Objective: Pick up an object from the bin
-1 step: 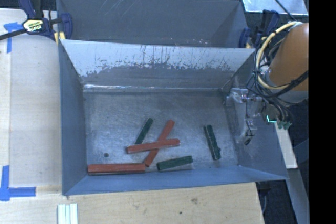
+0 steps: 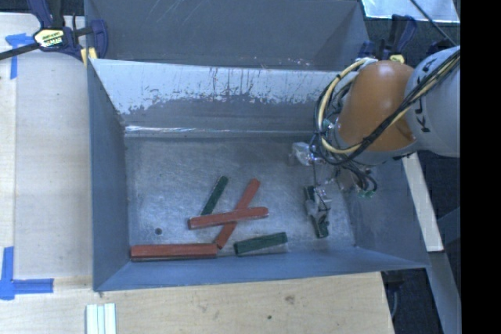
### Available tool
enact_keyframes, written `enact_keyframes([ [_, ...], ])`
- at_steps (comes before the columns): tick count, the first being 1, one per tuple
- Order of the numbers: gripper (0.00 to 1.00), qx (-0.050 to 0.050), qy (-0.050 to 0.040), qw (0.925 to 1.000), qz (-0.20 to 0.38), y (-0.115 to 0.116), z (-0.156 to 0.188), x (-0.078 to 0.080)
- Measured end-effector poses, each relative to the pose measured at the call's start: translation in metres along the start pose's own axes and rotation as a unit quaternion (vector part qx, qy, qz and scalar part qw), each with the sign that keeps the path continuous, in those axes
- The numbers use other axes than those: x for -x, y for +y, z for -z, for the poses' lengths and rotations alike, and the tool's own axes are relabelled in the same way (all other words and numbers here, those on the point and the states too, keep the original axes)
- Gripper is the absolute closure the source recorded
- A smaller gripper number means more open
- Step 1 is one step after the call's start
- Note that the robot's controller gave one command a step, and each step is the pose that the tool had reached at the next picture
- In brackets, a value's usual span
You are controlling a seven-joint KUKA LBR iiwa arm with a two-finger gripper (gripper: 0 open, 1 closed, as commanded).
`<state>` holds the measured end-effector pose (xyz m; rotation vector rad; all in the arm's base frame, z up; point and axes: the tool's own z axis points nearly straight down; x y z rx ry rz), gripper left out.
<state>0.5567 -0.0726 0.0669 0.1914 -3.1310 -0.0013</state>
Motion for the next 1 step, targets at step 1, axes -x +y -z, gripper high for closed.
enact_keyframes([
  [1, 0.00, 0.001, -0.0072, 0.9999, -0.007, 0.0723, 0.0643, -0.0044],
])
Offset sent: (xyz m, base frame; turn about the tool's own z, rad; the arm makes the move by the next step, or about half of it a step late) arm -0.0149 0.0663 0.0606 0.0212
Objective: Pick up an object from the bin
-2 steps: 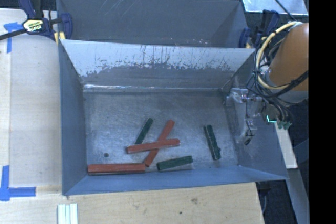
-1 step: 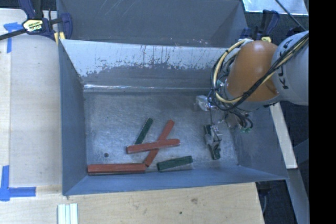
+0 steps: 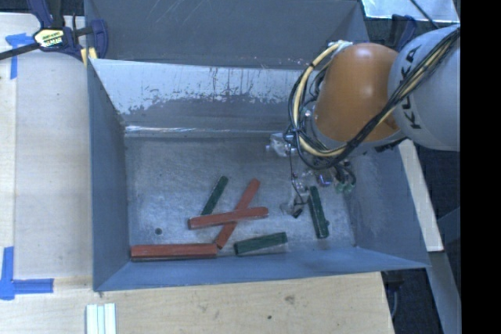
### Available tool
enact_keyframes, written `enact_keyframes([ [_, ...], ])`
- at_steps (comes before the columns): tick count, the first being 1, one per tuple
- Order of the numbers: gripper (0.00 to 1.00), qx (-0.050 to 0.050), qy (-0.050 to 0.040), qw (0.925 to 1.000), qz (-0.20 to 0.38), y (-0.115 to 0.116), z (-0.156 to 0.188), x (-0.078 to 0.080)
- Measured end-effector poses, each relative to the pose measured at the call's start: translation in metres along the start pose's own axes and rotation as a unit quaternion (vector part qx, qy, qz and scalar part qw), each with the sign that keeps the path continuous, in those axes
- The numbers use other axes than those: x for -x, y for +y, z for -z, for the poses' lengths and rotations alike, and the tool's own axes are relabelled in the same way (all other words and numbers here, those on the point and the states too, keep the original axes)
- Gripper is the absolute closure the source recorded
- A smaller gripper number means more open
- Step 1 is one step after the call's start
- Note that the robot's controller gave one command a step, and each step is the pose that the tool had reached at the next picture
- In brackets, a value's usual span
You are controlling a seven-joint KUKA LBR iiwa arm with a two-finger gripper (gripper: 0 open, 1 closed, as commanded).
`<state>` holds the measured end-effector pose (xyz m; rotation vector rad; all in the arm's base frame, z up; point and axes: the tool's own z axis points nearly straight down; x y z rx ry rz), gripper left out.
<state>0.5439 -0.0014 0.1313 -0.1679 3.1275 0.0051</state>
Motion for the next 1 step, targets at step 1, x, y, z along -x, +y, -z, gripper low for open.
enact_keyframes([
  [1, 0.00, -0.001, 0.0024, 0.9987, 0.051, 0.0423, -0.0641, 0.0375],
])
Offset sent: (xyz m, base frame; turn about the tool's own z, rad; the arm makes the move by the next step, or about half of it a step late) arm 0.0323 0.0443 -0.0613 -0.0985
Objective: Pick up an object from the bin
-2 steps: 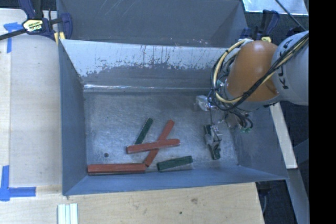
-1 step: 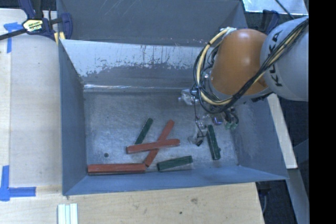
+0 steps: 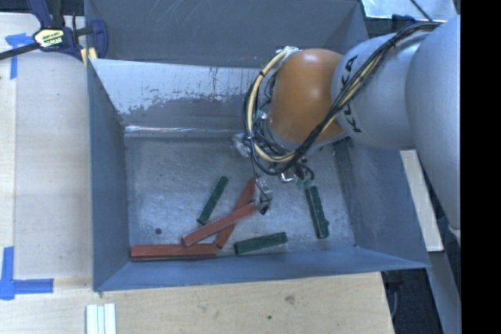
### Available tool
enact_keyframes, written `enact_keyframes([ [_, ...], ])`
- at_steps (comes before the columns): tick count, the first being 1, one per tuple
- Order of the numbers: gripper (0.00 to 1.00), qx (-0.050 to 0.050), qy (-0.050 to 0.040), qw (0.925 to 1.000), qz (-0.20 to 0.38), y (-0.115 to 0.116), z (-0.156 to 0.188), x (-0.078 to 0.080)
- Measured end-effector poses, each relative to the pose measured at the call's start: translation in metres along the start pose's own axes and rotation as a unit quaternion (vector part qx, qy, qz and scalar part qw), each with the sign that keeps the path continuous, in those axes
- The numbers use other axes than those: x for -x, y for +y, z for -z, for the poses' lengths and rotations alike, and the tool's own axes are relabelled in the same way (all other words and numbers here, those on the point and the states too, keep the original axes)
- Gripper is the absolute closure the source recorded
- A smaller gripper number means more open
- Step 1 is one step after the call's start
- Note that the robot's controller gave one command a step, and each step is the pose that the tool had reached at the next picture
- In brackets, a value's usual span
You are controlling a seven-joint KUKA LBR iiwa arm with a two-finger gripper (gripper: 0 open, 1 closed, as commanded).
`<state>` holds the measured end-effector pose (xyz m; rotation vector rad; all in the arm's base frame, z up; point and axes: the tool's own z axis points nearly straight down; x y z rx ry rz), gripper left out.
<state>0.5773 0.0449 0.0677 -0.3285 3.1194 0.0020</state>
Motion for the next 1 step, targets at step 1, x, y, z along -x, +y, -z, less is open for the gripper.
enact_keyframes([
  [1, 1.00, -0.001, -0.0018, 1.0000, -0.001, -0.0023, 0.0035, 0.0004],
])
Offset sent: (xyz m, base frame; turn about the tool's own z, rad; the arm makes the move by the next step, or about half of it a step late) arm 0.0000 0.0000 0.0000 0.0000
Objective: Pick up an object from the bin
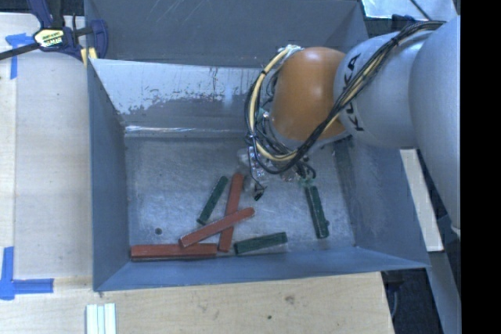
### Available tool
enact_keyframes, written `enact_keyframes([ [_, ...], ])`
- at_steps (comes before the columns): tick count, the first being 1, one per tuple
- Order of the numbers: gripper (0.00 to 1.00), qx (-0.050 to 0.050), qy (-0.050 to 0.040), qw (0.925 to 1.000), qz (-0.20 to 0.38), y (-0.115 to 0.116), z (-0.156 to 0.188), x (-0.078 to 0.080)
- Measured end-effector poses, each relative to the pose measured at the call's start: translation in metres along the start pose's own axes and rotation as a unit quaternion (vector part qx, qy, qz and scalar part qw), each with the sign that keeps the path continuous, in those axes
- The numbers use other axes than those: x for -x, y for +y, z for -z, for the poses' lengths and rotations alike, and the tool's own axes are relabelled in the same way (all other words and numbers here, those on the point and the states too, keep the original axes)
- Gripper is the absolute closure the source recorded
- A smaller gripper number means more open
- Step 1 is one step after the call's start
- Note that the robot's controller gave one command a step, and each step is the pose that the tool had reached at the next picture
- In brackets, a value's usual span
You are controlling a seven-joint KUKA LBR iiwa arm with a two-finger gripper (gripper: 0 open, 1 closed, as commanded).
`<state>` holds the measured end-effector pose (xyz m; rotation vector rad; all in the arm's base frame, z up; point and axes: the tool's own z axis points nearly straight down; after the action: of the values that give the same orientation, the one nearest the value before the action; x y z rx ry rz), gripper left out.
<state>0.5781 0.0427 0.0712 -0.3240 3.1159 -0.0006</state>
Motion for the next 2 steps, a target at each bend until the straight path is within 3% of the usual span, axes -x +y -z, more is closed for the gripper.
enact_keyframes([
  [1, 1.00, -0.002, -0.0029, 0.9998, -0.019, -0.052, 0.105, 0.034],
  [2, 1.00, 0.000, 0.0041, 0.9882, -0.153, -0.032, 0.077, 0.019],
])
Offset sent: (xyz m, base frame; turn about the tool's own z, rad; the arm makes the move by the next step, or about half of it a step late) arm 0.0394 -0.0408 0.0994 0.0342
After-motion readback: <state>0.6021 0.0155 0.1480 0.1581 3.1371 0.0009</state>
